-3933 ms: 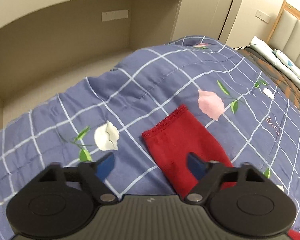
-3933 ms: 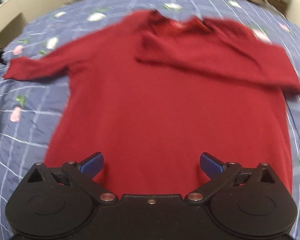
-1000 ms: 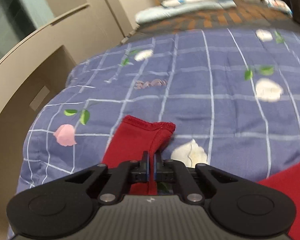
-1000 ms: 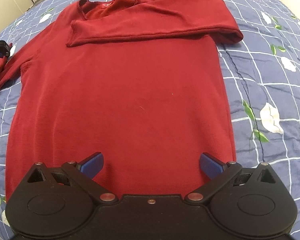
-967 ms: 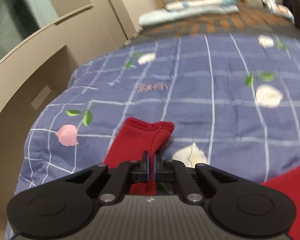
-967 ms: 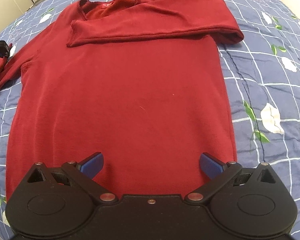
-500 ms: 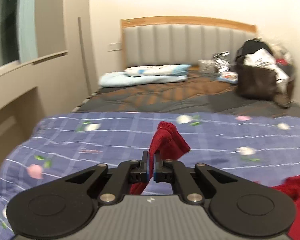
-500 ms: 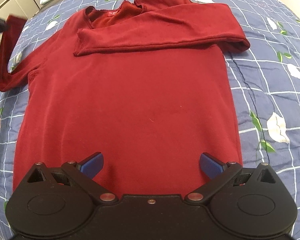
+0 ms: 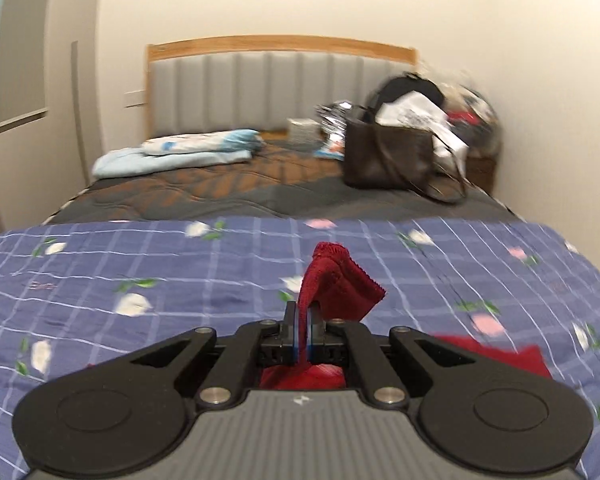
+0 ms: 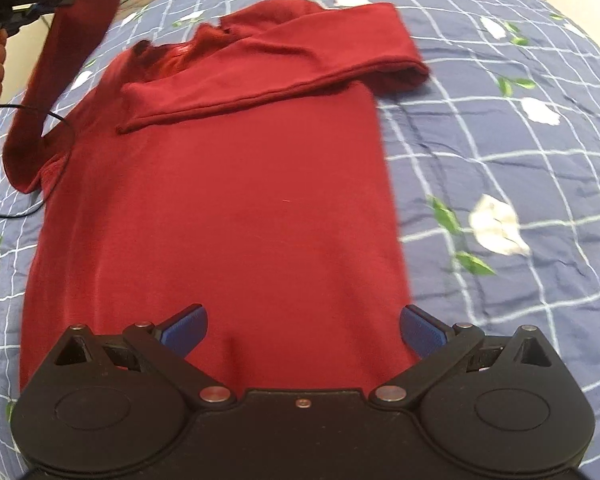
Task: Fold small clothes
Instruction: 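Carry the sleeve cuff with the left tool across the sweater body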
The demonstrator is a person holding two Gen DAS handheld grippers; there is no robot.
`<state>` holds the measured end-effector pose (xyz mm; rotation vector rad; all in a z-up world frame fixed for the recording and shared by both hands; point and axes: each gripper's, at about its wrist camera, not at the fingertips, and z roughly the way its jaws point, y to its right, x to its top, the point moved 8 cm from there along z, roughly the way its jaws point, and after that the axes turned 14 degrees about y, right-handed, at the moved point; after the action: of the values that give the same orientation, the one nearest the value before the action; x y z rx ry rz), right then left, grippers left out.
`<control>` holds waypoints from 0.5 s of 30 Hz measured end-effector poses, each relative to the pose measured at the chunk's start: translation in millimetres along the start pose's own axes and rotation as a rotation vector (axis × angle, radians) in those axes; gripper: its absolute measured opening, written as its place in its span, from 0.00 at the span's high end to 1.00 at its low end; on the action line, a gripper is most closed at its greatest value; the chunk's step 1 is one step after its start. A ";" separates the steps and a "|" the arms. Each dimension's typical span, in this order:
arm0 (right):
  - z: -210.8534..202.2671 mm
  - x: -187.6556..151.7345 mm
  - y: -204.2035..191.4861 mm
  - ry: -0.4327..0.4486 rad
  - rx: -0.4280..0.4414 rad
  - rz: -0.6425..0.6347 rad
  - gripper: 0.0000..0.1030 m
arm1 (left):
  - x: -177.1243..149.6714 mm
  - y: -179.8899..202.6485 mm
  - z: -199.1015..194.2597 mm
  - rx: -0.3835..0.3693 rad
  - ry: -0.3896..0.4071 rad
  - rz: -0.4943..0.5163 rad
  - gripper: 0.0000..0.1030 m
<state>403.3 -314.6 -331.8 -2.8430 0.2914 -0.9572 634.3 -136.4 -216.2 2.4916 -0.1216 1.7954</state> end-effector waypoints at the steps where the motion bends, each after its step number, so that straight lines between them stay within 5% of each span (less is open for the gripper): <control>1: -1.6 -1.2 5.0 0.002 -0.004 0.007 0.01 | -4.7 10.1 -1.5 -0.009 -0.006 0.017 0.98; 10: -11.1 -3.4 44.1 0.025 -0.022 0.032 0.01 | -57.8 72.3 3.3 -0.069 -0.111 0.126 0.98; 15: -13.3 -1.0 57.2 0.033 -0.021 0.035 0.01 | -87.2 84.1 7.6 -0.115 -0.249 0.097 0.96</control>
<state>386.3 -370.8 -332.2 -2.8338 0.3556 -1.0009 605.3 -218.7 -300.6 2.6546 -0.3546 1.4544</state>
